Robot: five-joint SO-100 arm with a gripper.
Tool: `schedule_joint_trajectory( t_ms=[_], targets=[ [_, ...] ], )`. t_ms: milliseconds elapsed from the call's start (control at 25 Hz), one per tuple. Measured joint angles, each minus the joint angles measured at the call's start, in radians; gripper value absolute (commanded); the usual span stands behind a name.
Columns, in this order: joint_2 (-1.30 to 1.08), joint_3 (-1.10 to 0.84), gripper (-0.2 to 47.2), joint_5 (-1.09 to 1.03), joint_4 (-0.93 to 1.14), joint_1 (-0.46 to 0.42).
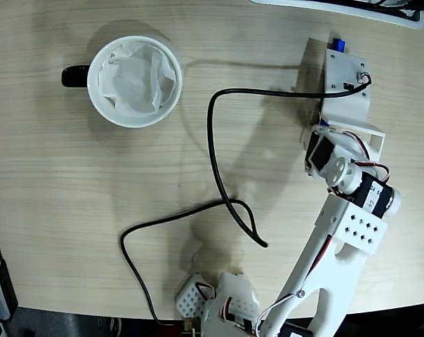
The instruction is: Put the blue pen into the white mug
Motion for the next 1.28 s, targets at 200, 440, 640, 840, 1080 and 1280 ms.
schedule_joint_trajectory(
  t_ms=[200,440,640,840,1080,1280],
  targets=[
    [0.051,0.000,0.1,0.044,0.086,-0.015],
    [0.109,0.000,0.1,0.190,0.216,-0.041],
    [0.170,0.000,0.1,0.379,0.304,-0.115],
    [0.244,0.000,0.1,0.646,0.311,-0.201],
    [0.333,0.000,0.1,0.881,0.362,-0.291],
    [0.391,-0.044,0.1,0.999,0.410,-0.334]
  ],
)
